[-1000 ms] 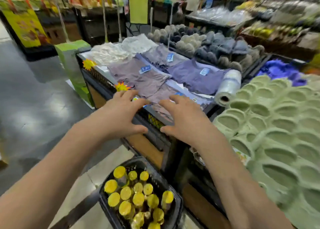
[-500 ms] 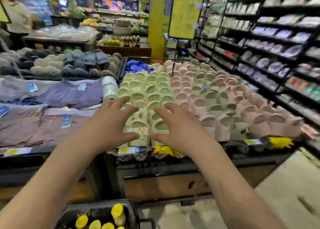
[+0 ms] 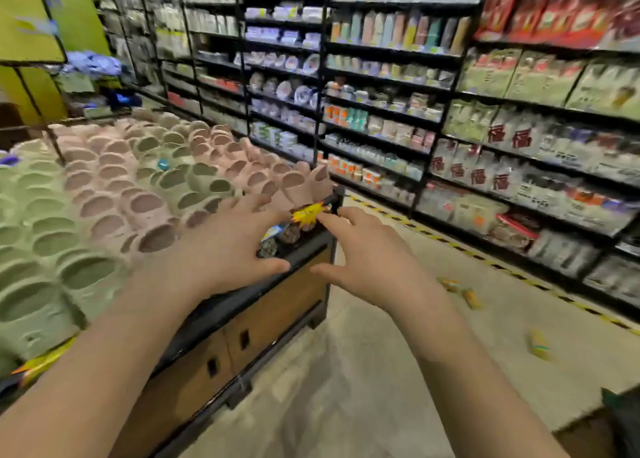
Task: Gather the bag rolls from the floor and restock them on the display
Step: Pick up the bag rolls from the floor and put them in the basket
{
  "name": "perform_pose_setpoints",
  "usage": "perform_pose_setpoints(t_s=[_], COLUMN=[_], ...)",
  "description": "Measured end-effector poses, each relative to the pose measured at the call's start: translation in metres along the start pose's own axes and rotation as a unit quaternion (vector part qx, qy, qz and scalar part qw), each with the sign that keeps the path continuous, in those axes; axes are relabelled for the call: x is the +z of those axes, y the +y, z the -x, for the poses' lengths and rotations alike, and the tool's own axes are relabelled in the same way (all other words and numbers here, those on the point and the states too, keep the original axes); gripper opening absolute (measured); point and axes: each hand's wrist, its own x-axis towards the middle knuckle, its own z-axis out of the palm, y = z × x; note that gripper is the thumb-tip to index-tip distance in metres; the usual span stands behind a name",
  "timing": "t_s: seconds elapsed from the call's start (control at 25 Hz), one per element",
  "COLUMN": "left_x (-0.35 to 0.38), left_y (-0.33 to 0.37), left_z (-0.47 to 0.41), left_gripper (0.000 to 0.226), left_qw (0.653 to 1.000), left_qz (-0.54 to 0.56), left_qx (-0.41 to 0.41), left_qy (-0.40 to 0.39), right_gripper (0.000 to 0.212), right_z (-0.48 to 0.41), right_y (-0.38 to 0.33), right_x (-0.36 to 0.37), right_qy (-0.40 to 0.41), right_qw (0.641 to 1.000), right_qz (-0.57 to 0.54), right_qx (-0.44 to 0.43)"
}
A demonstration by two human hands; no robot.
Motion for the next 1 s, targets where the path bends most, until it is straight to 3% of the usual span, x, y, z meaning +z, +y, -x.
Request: perform_pose_setpoints(t_s=[0.2, 0.44, 0.72, 1.0], left_x=[0.037, 0.087, 0.164, 0.230], left_y=[0.151, 0.274, 0.328, 0.335], left_z=[-0.151, -0.271, -0.429, -0.640], left_gripper=[0.079, 0.075, 0.074, 0.073], left_qw=[0.994, 0.981, 0.964, 0.946], left_qz=[0.019, 0.040, 0.040, 0.066], left_qx=[0.106, 0.174, 0.228, 0.261], left_qy=[-0.025, -0.073, -0.130, -0.182], right_gripper=[0.084, 0.083, 0.076, 0.075], right_z=[0.028, 0.043, 0.001, -0.140], right_y=[0.192, 0.349, 0.488, 0.621], right_x=[-0.026, -0.034, 0.010, 0.043], right_qy=[0.007, 0.003, -0.039, -0.090], right_qw=[0.991, 0.974, 0.949, 0.925], right_qz=[-0.001, -0.008, -0.017, -0.011], right_qx=[0.134, 0.227, 0.311, 0.369])
